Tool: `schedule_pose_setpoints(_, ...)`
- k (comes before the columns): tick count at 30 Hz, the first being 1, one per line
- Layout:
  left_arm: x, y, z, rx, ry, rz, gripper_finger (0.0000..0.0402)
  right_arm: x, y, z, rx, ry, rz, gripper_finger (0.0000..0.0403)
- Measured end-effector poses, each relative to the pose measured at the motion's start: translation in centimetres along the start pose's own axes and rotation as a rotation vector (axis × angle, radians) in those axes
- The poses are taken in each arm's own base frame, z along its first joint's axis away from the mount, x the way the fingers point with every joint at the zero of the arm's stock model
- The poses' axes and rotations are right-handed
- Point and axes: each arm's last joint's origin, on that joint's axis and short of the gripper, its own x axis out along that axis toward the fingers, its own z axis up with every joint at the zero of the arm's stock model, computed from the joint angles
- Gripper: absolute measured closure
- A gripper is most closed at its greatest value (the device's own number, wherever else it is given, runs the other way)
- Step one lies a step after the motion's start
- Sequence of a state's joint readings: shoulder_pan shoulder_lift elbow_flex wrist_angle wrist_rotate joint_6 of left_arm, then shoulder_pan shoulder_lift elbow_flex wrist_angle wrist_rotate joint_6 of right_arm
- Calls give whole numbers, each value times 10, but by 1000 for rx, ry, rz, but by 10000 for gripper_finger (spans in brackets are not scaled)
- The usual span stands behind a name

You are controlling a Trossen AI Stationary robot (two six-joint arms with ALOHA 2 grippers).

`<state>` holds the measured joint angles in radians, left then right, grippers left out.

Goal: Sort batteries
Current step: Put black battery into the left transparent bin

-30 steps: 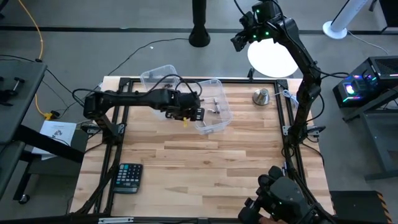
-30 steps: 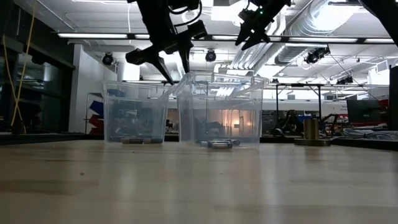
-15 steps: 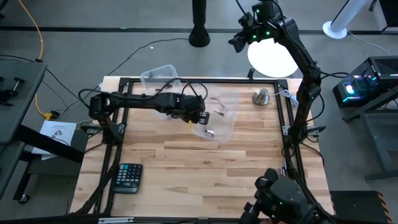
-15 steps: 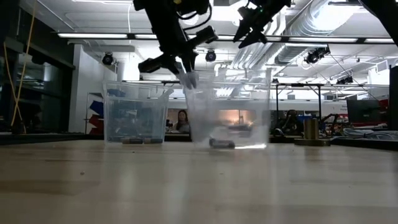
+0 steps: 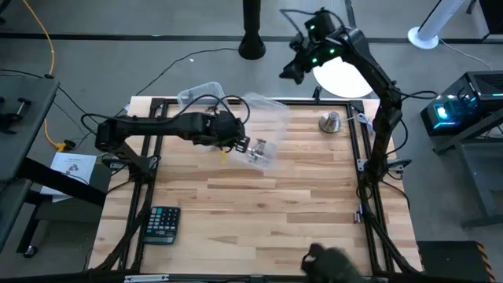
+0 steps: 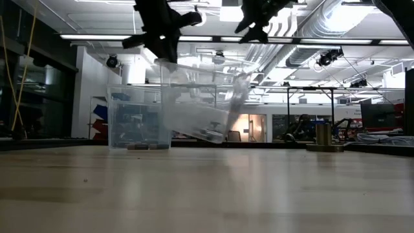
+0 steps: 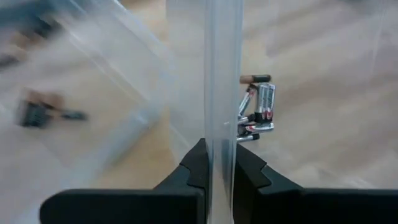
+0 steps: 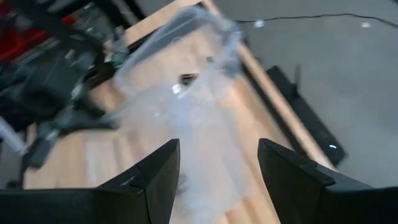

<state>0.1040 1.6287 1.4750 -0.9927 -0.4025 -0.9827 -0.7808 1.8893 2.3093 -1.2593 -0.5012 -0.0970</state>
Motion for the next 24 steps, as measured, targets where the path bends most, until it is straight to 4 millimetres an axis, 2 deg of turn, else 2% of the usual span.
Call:
schedule_pose_setpoints(8, -20, 16, 7, 59, -236, 163, 382, 30, 75, -2, -111, 63, 155, 192)
schedule_pose_setpoints(16, -20, 19, 13, 78, -271, 171, 379, 29, 141, -12, -254, 79, 237, 192)
schedule_pose_setpoints(18, -20, 18, 16, 68, -271, 152, 375, 32, 155, -17, -291, 90, 176, 192)
schedule_pose_setpoints(21, -19, 14, 20, 81, -279, 101, 377, 37, 172, -27, -407, 140, -11, 192)
schedule_pose_setpoints(24, -19, 10, 25, 74, -300, 46, 383, 48, 182, -31, -463, 152, -182, 192)
